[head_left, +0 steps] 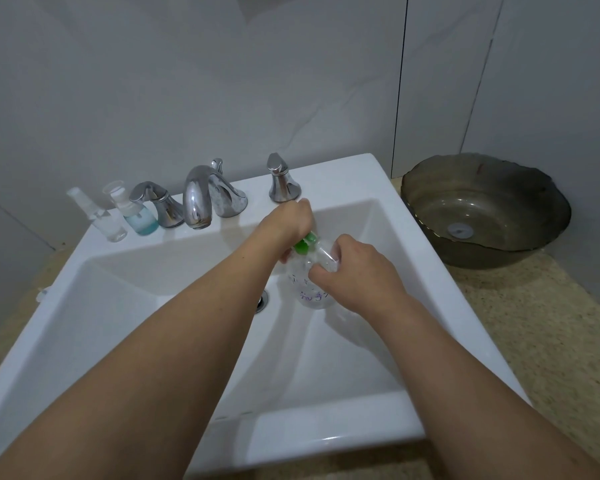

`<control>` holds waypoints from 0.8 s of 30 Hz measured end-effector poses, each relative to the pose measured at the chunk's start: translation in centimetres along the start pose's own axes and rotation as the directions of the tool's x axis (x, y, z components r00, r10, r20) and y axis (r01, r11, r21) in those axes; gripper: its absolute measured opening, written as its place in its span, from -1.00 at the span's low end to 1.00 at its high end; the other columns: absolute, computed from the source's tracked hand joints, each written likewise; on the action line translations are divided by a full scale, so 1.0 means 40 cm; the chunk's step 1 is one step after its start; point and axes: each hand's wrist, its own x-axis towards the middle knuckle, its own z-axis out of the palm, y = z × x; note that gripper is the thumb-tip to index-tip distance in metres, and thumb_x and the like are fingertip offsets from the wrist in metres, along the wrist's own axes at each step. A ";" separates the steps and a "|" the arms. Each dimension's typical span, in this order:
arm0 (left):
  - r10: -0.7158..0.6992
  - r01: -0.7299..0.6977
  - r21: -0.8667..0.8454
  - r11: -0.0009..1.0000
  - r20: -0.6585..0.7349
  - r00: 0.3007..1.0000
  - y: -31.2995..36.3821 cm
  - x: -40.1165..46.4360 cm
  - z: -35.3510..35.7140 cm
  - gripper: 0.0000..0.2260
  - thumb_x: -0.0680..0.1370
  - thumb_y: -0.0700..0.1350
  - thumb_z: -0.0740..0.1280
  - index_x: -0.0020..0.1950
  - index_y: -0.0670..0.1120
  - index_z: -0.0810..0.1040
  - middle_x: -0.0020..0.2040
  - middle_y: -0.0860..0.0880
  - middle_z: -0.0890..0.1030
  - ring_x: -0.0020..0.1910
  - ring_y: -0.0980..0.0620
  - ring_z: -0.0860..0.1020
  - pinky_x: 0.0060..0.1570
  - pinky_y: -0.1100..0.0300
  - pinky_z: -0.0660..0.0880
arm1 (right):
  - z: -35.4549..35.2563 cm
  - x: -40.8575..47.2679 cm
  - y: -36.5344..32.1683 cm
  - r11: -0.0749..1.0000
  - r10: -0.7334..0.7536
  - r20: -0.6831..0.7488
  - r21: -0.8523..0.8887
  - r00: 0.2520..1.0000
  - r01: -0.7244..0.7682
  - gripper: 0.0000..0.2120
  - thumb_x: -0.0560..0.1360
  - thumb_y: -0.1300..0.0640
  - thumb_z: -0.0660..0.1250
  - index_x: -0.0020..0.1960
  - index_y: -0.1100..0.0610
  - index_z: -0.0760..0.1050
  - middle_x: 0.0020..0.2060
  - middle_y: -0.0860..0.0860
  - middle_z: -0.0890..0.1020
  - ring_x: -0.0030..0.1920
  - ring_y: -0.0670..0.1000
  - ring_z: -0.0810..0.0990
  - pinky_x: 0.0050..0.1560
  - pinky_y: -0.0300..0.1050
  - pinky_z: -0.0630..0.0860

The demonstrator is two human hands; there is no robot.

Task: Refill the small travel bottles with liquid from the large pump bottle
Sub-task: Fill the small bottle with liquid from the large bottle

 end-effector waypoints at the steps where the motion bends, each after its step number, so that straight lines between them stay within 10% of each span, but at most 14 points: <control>1: 0.003 -0.003 0.000 1.000 0.002 1.000 -0.002 0.000 0.000 -0.66 0.67 -0.24 -0.01 0.26 -0.30 0.50 0.15 -0.40 0.58 0.03 -0.47 0.64 0.07 -0.34 0.59 | -0.001 -0.001 0.000 1.000 -0.001 0.000 -0.003 1.000 0.001 -0.69 0.42 -0.13 0.31 -0.07 0.09 0.37 -0.21 -0.03 0.51 -0.18 0.08 0.51 -0.25 -0.06 0.34; 8: -0.055 0.061 -0.082 0.995 0.068 0.996 -0.004 -0.003 -0.009 -0.69 0.67 -0.18 0.04 0.26 -0.28 0.49 0.09 -0.35 0.57 -0.01 -0.39 0.63 0.11 -0.28 0.59 | -0.003 -0.001 -0.002 1.000 -0.010 -0.010 -0.010 1.000 0.010 -0.69 0.41 -0.14 0.31 -0.08 0.08 0.36 -0.23 -0.06 0.49 -0.21 0.06 0.49 -0.27 -0.07 0.31; 12: -0.130 0.149 -0.137 0.979 0.143 0.981 0.005 -0.003 -0.029 -0.49 0.65 0.21 0.06 0.03 -0.23 0.50 -0.13 -0.19 0.59 -0.17 -0.20 0.58 0.02 -0.03 0.55 | -0.008 0.000 -0.004 0.999 -0.032 -0.067 -0.008 0.997 0.032 -0.67 0.42 -0.16 0.32 -0.03 0.08 0.38 -0.21 -0.07 0.49 -0.18 0.06 0.50 -0.21 -0.06 0.37; 16: -0.158 0.197 -0.140 0.970 0.251 0.955 0.009 0.014 -0.041 -0.20 0.54 0.49 0.03 0.30 -0.20 0.49 0.09 -0.23 0.62 0.07 -0.33 0.61 0.21 -0.17 0.53 | -0.008 0.000 -0.006 0.999 -0.041 -0.105 -0.006 0.994 0.041 -0.67 0.42 -0.15 0.33 -0.04 0.09 0.38 -0.21 -0.06 0.50 -0.19 0.06 0.50 -0.21 -0.06 0.36; 24: -0.118 0.132 -0.076 0.988 0.172 0.978 0.005 0.019 -0.024 -0.43 0.64 0.20 0.01 0.25 -0.26 0.49 -0.03 -0.25 0.62 -0.07 -0.32 0.62 0.03 -0.11 0.60 | -0.010 -0.001 -0.005 0.999 -0.041 -0.080 -0.013 0.996 0.040 -0.66 0.43 -0.16 0.32 -0.02 0.09 0.38 -0.19 -0.04 0.52 -0.16 0.08 0.51 -0.17 -0.05 0.41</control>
